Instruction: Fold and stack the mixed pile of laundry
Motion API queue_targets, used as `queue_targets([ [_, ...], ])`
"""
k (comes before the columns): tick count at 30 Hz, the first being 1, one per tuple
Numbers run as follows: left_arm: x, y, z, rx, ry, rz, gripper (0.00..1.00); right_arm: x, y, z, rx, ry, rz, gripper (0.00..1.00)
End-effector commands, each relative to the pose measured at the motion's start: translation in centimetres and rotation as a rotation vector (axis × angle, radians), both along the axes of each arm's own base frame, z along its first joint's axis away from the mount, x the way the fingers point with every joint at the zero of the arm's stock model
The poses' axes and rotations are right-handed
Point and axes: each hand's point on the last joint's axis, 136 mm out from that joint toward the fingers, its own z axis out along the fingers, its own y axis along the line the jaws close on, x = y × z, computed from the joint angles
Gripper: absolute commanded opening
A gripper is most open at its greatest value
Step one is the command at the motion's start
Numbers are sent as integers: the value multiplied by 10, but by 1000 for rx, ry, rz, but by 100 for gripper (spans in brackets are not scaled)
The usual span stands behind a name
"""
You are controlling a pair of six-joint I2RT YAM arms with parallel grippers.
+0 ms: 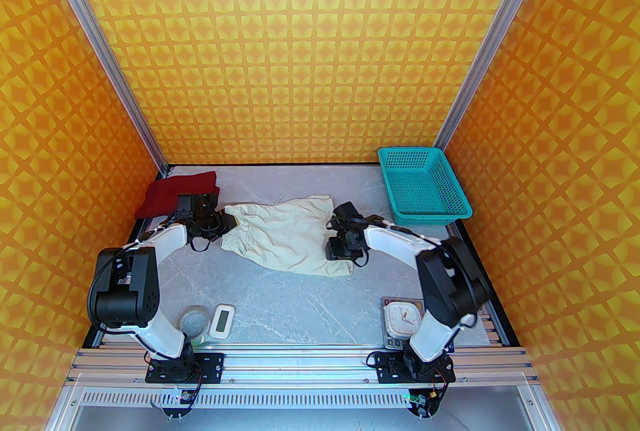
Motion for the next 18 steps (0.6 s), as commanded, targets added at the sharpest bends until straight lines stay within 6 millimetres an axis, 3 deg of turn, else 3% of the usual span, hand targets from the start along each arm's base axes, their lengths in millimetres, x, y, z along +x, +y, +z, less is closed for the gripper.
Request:
queue_targets([
  [1,6,-2,12,-10,-39,-38,0,-23,-1,13,35,41,2,40],
  [5,6,-2,10,-12,-32,-37,0,-44,-3,-1,65,111,-41,35],
  [13,8,4,7,-7,-25,-28,0,-61,-48,-30,-159,178,-157,29],
  [18,9,6,9,-2,-32,-42,0,-67,-69,-23,-253,166,-174,26],
])
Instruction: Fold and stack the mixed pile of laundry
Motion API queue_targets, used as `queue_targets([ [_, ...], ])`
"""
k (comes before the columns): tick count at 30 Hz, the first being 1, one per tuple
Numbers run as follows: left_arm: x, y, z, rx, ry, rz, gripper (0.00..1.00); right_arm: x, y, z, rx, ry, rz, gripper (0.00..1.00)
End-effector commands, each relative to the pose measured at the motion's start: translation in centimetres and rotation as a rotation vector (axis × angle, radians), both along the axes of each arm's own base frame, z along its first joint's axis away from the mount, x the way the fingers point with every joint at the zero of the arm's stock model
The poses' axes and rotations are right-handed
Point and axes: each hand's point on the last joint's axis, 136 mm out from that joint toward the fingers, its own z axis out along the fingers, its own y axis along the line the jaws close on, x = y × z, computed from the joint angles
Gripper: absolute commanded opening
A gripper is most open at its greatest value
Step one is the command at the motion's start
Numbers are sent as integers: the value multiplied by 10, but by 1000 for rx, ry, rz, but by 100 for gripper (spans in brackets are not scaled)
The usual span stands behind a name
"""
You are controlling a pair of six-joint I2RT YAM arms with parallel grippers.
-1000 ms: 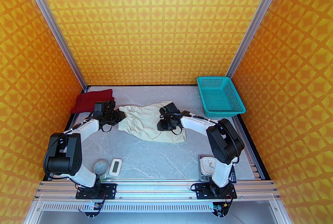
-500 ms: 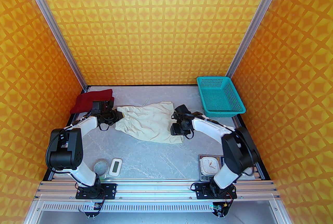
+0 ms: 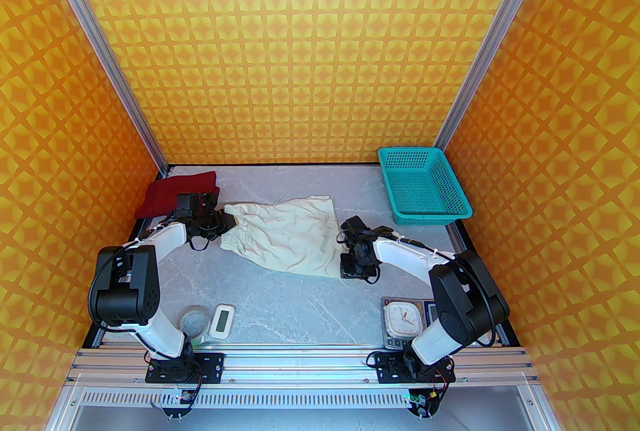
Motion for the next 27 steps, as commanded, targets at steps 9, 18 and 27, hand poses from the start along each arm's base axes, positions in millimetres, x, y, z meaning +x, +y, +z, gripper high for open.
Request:
queue_targets([
  [9,2,-6,31,-8,-56,-72,0,33,37,81,239,-248,64,27],
  [18,5,-7,51,61,-55,-101,0,135,152,115,655,-364,59,0],
  [27,4,-6,79,242,-62,-132,0,179,214,76,715,-370,185,0],
])
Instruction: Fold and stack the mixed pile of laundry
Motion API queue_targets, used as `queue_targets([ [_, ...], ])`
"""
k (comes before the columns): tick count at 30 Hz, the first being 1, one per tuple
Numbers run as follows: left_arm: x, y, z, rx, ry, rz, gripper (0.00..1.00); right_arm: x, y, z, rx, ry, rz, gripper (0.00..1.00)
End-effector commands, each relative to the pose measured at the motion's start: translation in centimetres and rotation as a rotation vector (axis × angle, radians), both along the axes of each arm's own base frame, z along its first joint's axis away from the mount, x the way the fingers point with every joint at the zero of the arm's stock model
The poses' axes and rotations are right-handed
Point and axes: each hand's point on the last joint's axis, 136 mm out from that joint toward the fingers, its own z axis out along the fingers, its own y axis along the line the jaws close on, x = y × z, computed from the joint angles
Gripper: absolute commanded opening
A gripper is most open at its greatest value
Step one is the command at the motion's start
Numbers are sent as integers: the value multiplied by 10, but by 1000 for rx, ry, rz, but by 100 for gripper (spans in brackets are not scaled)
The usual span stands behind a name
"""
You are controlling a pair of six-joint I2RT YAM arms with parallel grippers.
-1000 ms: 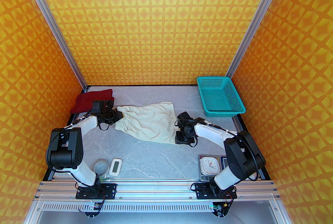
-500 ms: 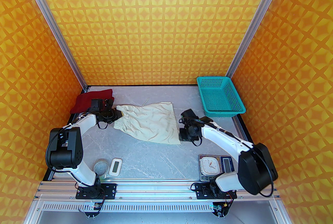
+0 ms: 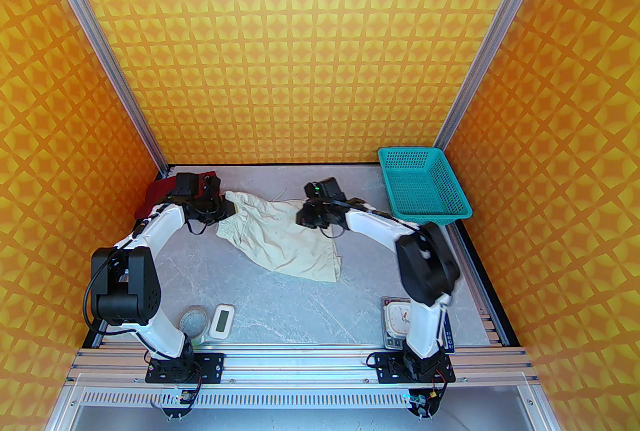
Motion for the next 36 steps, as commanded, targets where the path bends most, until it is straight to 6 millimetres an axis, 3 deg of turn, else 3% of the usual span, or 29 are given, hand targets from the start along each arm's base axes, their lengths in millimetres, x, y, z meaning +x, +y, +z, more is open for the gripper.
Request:
queue_targets([
  [1,-10,3,25,103,-31,-19,0,13,31,-2,64,-61,70,0],
  [4,-12,2,34,157,-34,-26,0,22,50,-11,58,-90,100,0],
  [12,-10,-5,57,271,-54,-64,0,47,71,-43,70,-80,79,0],
  [18,-9,-17,61,315,-60,-98,0,55,91,-60,82,-64,69,0],
  [21,-8,-17,61,347,-58,-92,0,58,96,-63,134,-23,34,0],
  [24,-9,-18,60,370,-54,-88,0,55,97,-52,176,-22,27,0],
  [30,-10,-19,56,408,-46,-73,0,30,80,-12,227,-47,9,0],
  [36,-9,-21,57,424,-49,-53,0,-18,71,-12,266,24,24,0],
])
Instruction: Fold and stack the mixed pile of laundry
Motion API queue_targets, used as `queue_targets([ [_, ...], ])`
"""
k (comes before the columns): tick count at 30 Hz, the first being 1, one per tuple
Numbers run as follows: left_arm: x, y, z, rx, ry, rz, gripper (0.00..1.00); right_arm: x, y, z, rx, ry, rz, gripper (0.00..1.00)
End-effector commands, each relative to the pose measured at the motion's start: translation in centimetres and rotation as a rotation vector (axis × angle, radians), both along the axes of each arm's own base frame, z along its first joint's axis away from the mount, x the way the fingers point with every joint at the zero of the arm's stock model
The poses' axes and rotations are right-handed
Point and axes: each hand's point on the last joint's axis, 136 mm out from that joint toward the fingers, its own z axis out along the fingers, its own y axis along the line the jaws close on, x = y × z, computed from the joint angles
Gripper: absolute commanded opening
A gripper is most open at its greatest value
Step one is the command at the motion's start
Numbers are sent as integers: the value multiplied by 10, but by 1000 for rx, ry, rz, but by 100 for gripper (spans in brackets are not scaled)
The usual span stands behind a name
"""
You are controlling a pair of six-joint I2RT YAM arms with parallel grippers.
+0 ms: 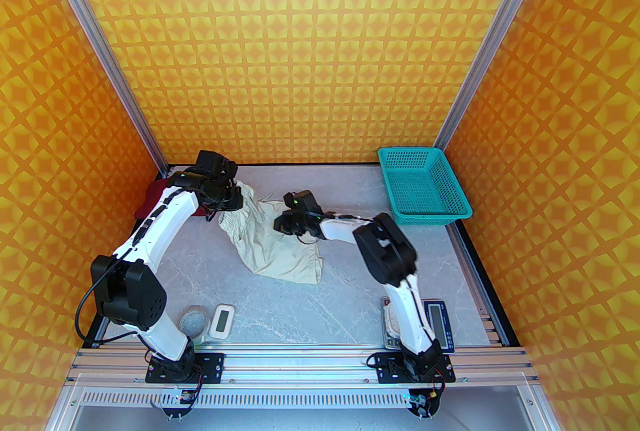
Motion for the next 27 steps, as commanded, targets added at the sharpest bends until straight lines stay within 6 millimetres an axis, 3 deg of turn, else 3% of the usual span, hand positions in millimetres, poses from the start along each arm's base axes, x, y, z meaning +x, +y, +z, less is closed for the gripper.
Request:
queue_targets([
  [1,6,1,7,24,-18,24,0,-21,11,24,78,-11,31,0],
  [7,6,-1,9,26,-20,24,0,-55,32,3,54,43,86,0],
  [17,9,-4,15,28,-29,13,0,-81,76,-39,16,157,154,0],
  [20,10,-5,19,29,-36,12,0,-82,76,-30,38,156,151,0],
  [27,9,-1,16,50,-30,18,0,-98,57,11,69,145,118,0],
])
